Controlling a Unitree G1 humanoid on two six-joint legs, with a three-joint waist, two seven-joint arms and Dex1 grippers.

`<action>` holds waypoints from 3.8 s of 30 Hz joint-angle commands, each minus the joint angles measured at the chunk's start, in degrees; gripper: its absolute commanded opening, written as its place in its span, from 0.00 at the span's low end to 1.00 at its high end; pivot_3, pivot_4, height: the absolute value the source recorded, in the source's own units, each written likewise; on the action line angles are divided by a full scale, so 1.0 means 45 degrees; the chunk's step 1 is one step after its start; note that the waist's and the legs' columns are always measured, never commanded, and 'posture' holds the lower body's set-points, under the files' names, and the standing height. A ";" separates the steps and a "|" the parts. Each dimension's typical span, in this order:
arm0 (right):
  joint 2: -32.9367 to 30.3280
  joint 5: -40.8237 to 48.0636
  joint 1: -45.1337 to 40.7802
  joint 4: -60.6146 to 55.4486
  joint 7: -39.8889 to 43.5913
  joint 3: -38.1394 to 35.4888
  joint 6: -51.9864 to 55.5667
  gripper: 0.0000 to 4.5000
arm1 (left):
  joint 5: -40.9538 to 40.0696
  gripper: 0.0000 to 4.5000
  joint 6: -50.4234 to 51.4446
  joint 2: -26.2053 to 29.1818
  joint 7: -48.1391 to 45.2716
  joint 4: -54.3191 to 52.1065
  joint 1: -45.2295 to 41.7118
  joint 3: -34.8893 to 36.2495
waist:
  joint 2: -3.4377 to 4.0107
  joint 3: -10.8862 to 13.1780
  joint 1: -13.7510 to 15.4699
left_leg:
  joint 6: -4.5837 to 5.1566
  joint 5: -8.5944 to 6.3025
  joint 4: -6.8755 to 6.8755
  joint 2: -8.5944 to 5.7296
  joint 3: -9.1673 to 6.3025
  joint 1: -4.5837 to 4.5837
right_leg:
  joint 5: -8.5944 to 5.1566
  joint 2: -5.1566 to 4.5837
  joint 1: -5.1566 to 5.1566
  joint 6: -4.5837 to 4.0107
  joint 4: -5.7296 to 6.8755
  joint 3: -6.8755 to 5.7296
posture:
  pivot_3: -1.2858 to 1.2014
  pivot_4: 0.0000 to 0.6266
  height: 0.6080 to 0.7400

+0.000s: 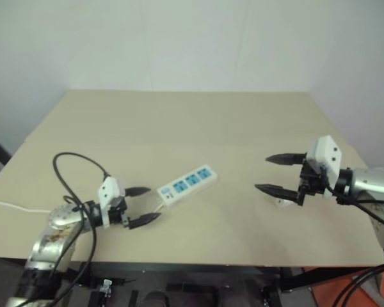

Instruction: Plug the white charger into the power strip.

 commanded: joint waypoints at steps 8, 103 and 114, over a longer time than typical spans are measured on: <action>-0.0033 0.0459 -0.0316 -0.0915 -0.0264 -0.0509 0.0063 1.00 | 0.1934 0.99 -0.3969 -0.2254 0.0113 0.5472 -0.2746 -0.1292 | -0.0007 0.0003 0.0053 | 0.0006 0.0003 0.0001 -0.0001 -0.0001 -0.0028 | 0.0055 0.0008 -0.0020 -0.0074 -0.0015 0.0003 | 0.52 0.24 1.00; 0.7275 -0.1138 -0.2470 0.3003 0.0213 0.2399 -0.2160 0.25 | 0.3389 0.74 -0.5358 -0.3284 -0.4350 0.9259 -0.4552 -0.3472 | 0.0015 -0.0104 0.0225 | 0.0016 0.0003 0.0017 -0.0056 -0.0051 0.0036 | 0.0051 -0.0030 0.0055 -0.0057 0.0033 -0.0019 | 0.52 0.24 1.00; 0.7797 -0.1227 -0.1886 0.4321 0.0961 0.3494 -0.3402 0.25 | 0.3402 0.74 -0.5704 -0.3268 -0.4788 0.9520 -0.4676 -0.3533 | 0.0017 -0.0107 0.0201 | 0.0016 0.0003 0.0013 -0.0052 -0.0050 0.0048 | 0.0020 -0.0025 0.0070 -0.0007 0.0023 -0.0021 | 0.52 0.24 1.00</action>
